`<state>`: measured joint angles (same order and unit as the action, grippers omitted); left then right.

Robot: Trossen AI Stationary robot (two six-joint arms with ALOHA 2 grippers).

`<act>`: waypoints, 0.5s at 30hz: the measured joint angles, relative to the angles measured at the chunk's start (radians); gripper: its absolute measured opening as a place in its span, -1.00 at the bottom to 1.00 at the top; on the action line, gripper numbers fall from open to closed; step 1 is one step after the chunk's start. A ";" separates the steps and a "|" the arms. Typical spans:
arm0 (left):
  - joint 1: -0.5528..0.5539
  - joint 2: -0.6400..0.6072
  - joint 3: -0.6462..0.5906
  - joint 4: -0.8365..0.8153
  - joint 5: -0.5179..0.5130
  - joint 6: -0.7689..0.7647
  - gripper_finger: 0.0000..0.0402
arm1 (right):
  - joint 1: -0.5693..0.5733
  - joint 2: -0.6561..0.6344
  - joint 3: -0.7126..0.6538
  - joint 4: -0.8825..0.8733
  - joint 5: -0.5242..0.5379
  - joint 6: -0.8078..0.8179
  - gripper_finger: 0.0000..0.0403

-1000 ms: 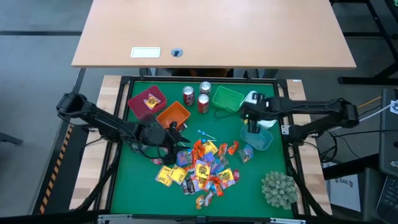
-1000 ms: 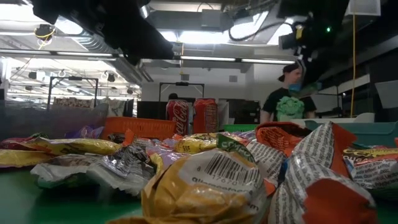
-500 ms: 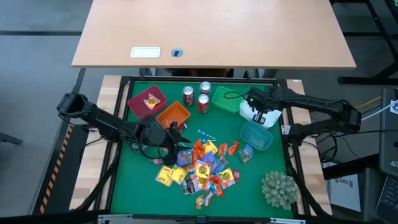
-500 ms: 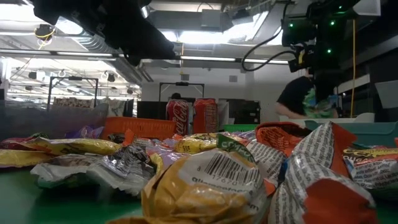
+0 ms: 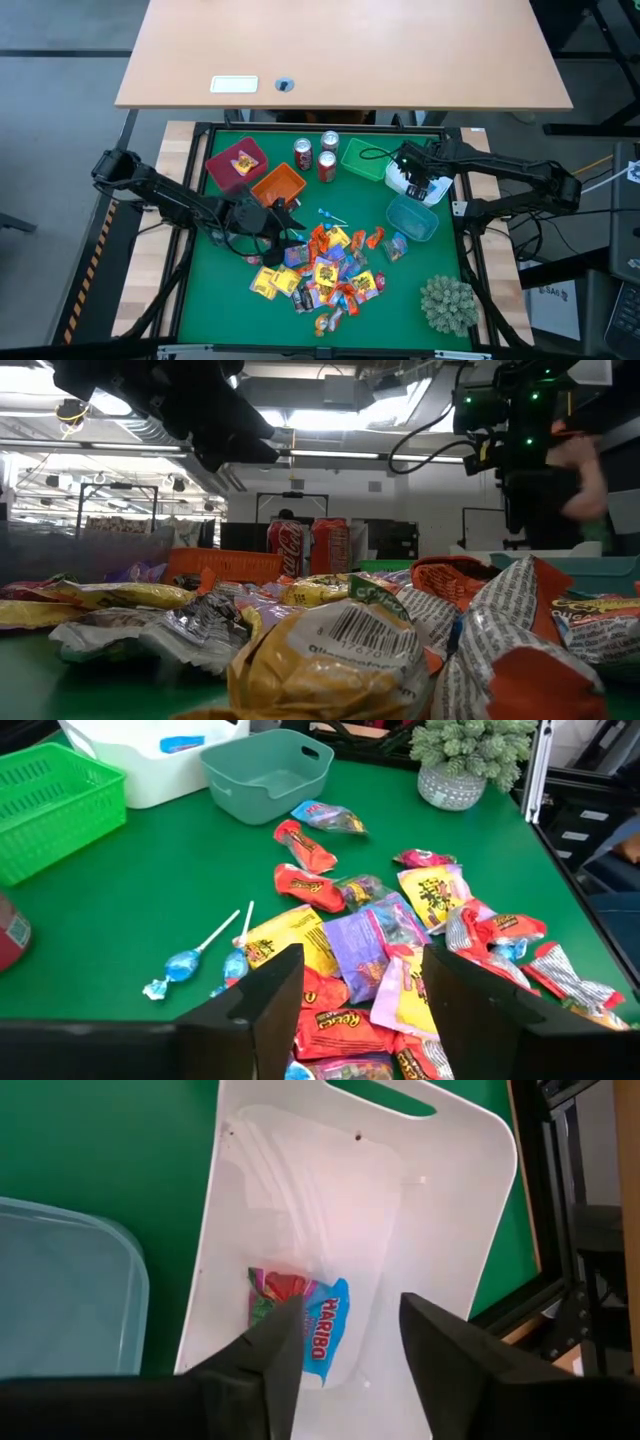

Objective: Sort candy
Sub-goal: Put the violet gummy into the white bin

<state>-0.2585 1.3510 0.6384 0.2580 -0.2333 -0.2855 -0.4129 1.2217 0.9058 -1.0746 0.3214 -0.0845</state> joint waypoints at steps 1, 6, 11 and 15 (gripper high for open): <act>0.000 0.000 0.000 0.000 0.000 0.000 -0.02 | 0.000 0.000 0.000 0.000 0.000 0.000 -0.16; 0.000 0.000 0.000 -0.001 0.000 0.000 -0.04 | 0.000 0.000 0.000 0.001 0.000 0.000 -0.16; 0.000 0.000 0.000 -0.003 0.000 0.000 -0.04 | 0.000 0.000 0.000 0.002 0.000 0.000 -0.16; 0.000 0.000 0.000 -0.026 0.000 0.000 -0.04 | 0.000 0.000 0.000 0.002 0.000 0.000 -0.15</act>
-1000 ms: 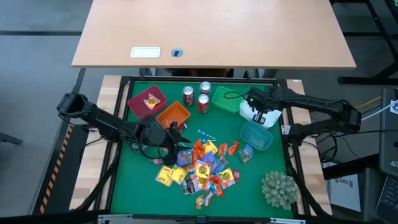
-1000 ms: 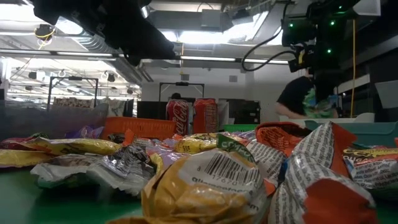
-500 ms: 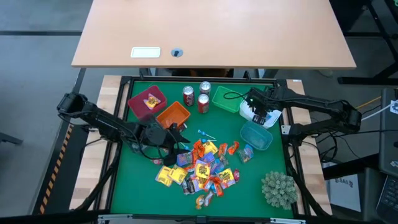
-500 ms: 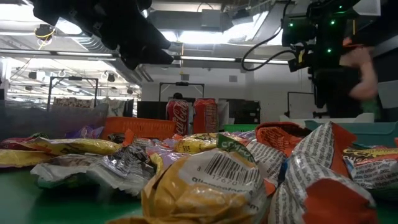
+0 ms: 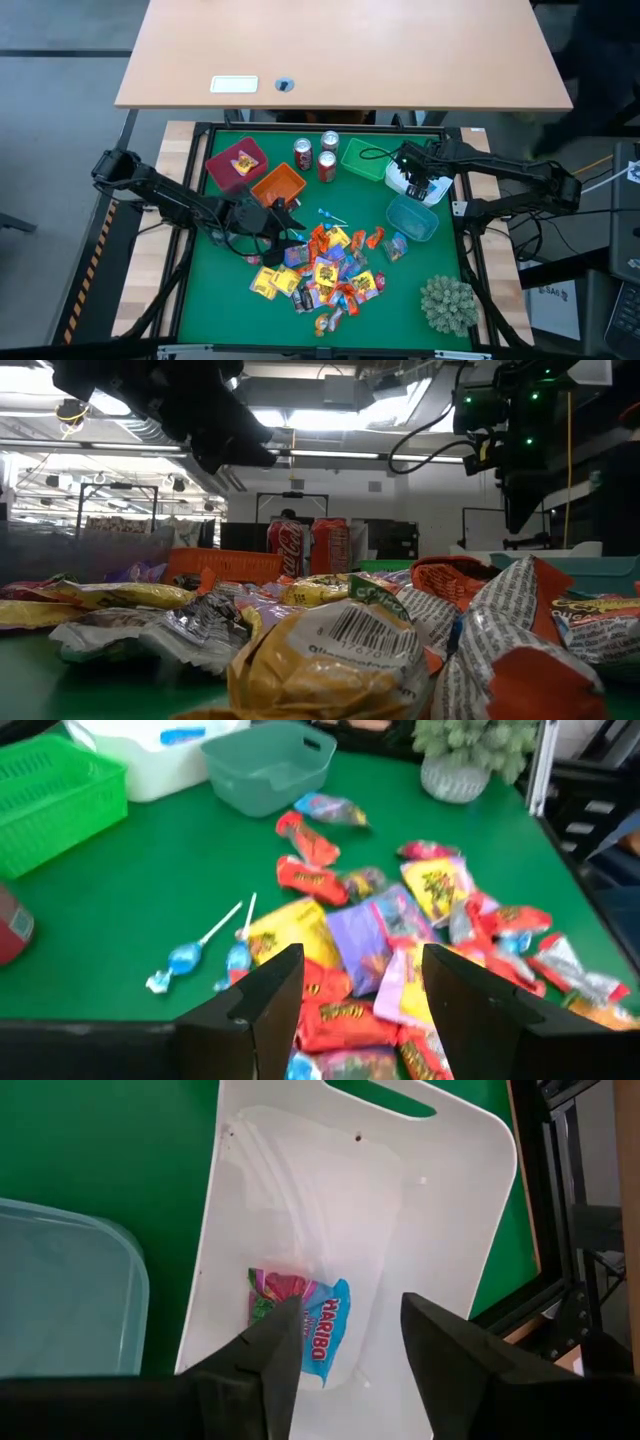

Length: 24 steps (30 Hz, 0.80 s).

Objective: Sort candy
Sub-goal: Put the violet gummy into the white bin

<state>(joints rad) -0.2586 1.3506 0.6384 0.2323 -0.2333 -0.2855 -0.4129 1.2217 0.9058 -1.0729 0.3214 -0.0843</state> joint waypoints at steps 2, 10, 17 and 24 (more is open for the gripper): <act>0.000 0.000 0.000 -0.029 0.002 0.000 -0.04 | 0.000 0.000 0.000 0.000 0.000 0.000 -0.15; -0.014 0.032 0.000 -0.141 0.037 0.004 -0.04 | 0.000 0.000 0.000 0.002 0.000 0.000 -0.15; -0.050 0.157 -0.001 -0.101 0.038 -0.001 -0.03 | 0.000 0.000 0.000 0.002 0.000 0.000 -0.15; -0.073 0.226 -0.001 -0.097 0.037 -0.002 -0.03 | 0.000 0.000 0.000 0.002 0.000 0.000 -0.15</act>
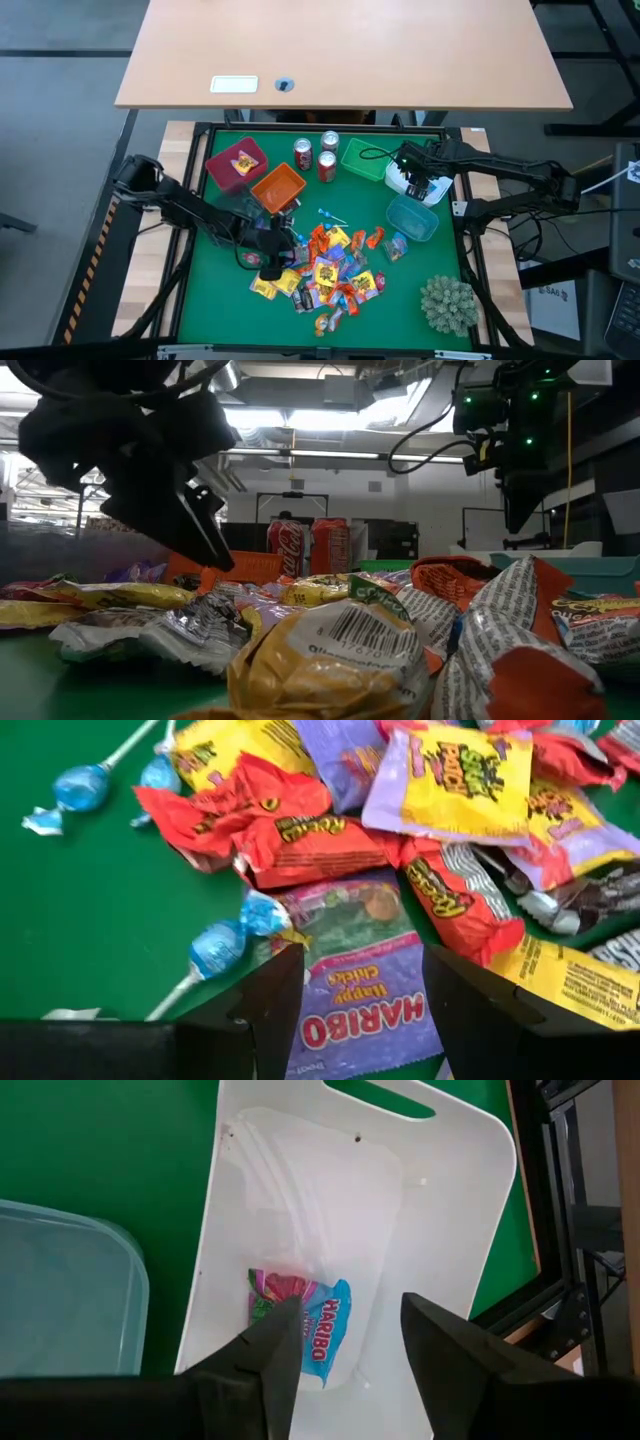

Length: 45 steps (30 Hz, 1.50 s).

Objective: Sort candy
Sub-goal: Put the violet gummy into the white bin

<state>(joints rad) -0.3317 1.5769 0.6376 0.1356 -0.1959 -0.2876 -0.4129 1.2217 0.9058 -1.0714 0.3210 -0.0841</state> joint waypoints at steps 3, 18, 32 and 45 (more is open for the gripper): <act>0.000 0.003 0.000 0.000 -0.004 -0.001 -0.03 | 0.000 0.000 0.000 0.002 0.000 0.000 -0.15; 0.001 0.021 0.000 -0.028 -0.015 0.000 -0.03 | 0.000 0.000 0.000 0.106 -0.057 0.001 -0.15; 0.002 0.083 0.002 -0.032 -0.006 0.002 -0.30 | 0.001 0.000 0.000 0.326 -0.462 0.001 -0.15; 0.002 0.079 0.014 -0.018 -0.003 0.000 -0.96 | 0.002 0.000 0.000 0.456 -0.643 0.001 -0.15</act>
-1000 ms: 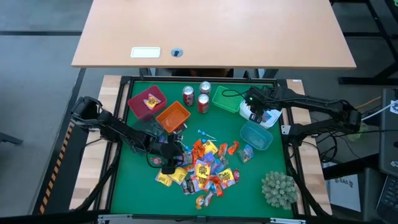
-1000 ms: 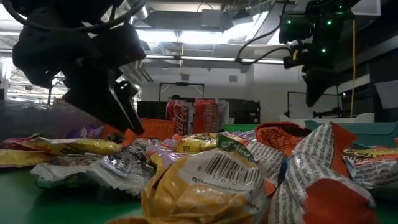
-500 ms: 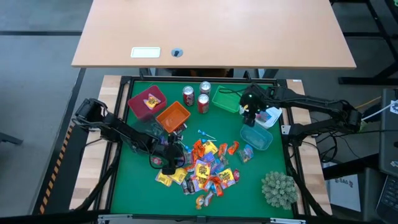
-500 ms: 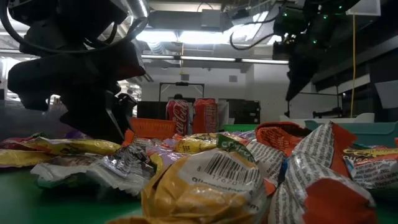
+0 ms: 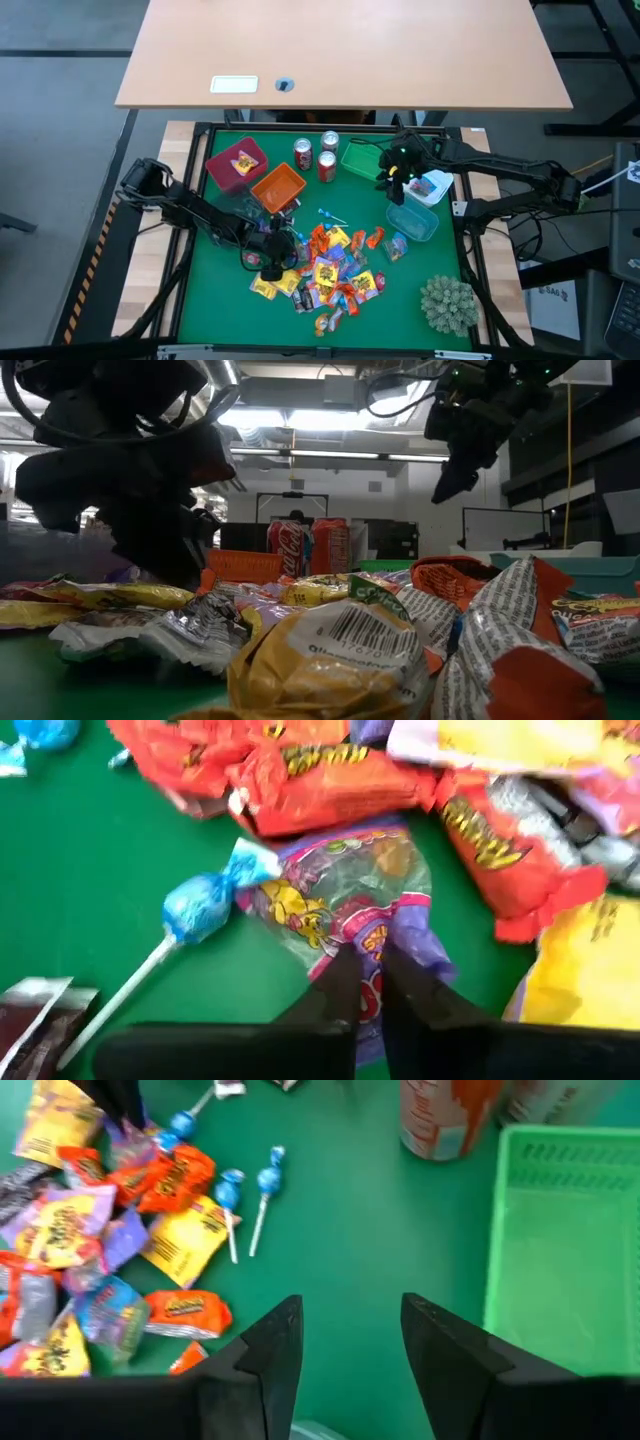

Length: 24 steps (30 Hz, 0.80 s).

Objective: Sort candy
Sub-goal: Put the violet gummy into the white bin

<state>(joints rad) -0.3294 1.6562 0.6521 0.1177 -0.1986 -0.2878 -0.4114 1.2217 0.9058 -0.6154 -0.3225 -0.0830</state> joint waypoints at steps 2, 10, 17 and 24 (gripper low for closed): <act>0.000 0.000 0.016 0.000 0.000 0.002 -0.97 | 0.002 0.000 0.000 0.011 -0.014 0.007 -0.15; 0.007 0.000 0.101 0.002 -0.023 0.008 -0.99 | 0.105 0.000 0.000 0.101 -0.020 0.038 -0.16; 0.039 0.000 0.181 0.004 -0.084 0.010 -0.99 | 0.225 0.000 0.000 0.187 -0.020 0.054 -0.16; 0.086 0.000 0.243 0.035 -0.223 0.010 -0.99 | 0.313 0.000 0.000 0.239 0.017 0.054 -0.16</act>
<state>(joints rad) -0.2434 1.6558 0.8949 0.1525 -0.4218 -0.2779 -0.0984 1.2218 0.9058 -0.3767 -0.3053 -0.0286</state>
